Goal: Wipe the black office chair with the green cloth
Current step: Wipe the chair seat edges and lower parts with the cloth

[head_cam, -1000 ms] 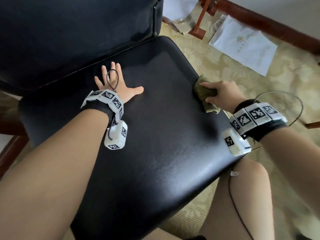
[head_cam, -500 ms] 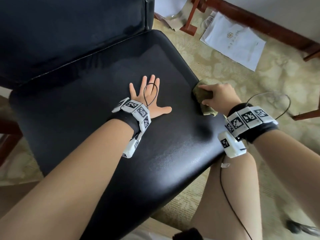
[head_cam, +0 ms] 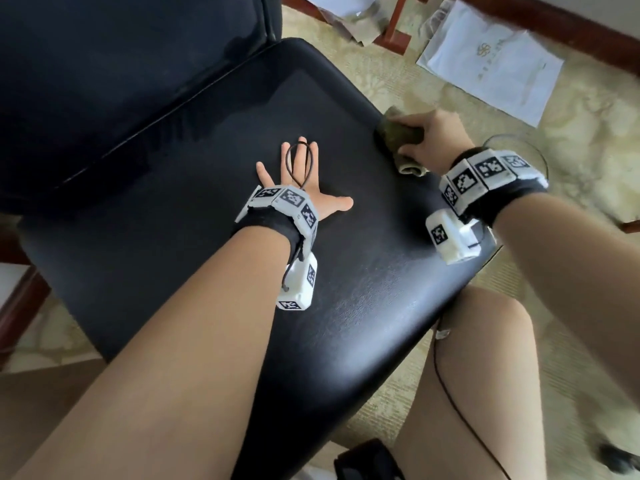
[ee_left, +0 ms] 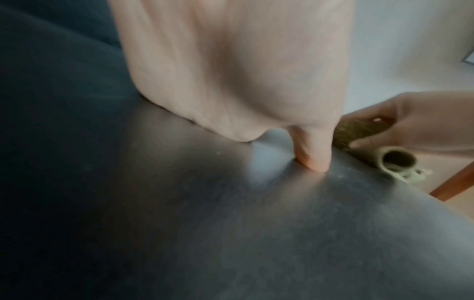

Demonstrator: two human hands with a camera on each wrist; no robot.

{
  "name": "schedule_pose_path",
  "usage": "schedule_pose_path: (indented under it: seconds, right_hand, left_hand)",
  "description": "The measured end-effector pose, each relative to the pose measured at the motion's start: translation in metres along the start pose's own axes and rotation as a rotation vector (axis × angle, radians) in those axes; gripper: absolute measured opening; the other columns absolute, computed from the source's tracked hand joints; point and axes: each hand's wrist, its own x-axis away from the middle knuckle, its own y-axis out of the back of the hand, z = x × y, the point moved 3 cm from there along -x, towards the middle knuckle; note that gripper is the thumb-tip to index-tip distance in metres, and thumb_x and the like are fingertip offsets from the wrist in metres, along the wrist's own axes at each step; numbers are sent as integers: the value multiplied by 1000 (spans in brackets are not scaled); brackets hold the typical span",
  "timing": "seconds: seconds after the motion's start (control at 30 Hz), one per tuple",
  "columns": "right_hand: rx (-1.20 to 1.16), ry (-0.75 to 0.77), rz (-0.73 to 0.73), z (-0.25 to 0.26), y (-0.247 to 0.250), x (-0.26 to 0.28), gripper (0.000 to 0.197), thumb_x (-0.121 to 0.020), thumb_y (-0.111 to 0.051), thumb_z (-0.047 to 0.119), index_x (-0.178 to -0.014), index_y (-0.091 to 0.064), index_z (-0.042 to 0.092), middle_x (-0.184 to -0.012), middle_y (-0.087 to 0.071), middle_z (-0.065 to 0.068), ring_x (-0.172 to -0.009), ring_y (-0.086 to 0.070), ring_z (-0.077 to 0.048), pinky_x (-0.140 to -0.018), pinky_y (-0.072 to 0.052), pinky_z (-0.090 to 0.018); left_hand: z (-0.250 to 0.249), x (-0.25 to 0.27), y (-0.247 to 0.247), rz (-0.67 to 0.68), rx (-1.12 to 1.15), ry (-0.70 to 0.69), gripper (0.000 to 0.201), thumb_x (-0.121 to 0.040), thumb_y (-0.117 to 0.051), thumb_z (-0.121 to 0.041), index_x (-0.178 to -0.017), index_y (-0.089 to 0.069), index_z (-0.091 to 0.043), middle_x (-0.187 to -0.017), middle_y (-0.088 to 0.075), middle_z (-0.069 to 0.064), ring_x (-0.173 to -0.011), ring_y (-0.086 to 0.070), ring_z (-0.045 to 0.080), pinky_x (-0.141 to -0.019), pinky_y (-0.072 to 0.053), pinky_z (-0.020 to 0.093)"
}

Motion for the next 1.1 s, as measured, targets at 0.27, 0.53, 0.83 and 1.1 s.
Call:
schedule_pose_path:
  seconds: [0.27,0.53,0.83,1.1]
  right_hand:
    - [-41,-75,7,-46,7,62,52,-78,-69,2,-124,-61,24,-117,-64,-11,-110,-57,-25,-91,-35,-15]
    - [18,-122,17,-51,6,72,52,-78,-71,7,-125,-60,26,-116,-64,-12,-109,-57,-28,-95,-39,-26]
    - [4,-40,58,-24,16,-7,50,-83,-67,9,-129,-57,26,-125,-59,-8,-115,-52,-24,-88,-36,-20]
    - [27,104,36,31,12,-66,50,-87,-61,11,-134,-51,23,-131,-54,-6,-121,-49,-24,-96,-38,-28]
  left_hand:
    - [-2,2,1,-2,-31,0,99,-84,-41,-70,-150,12,-18,-157,19,-2,-143,20,18,-111,10,58]
    - [-2,2,1,12,-36,-15,97,-84,-38,-70,-150,10,-18,-158,16,-2,-144,18,19,-111,10,58]
    - [2,-11,8,40,2,86,97,-85,-34,-71,-149,14,-16,-157,19,0,-144,19,22,-111,7,58]
    - [10,-30,13,-56,160,257,105,-83,-41,-69,-148,15,-10,-156,21,5,-143,21,28,-114,4,55]
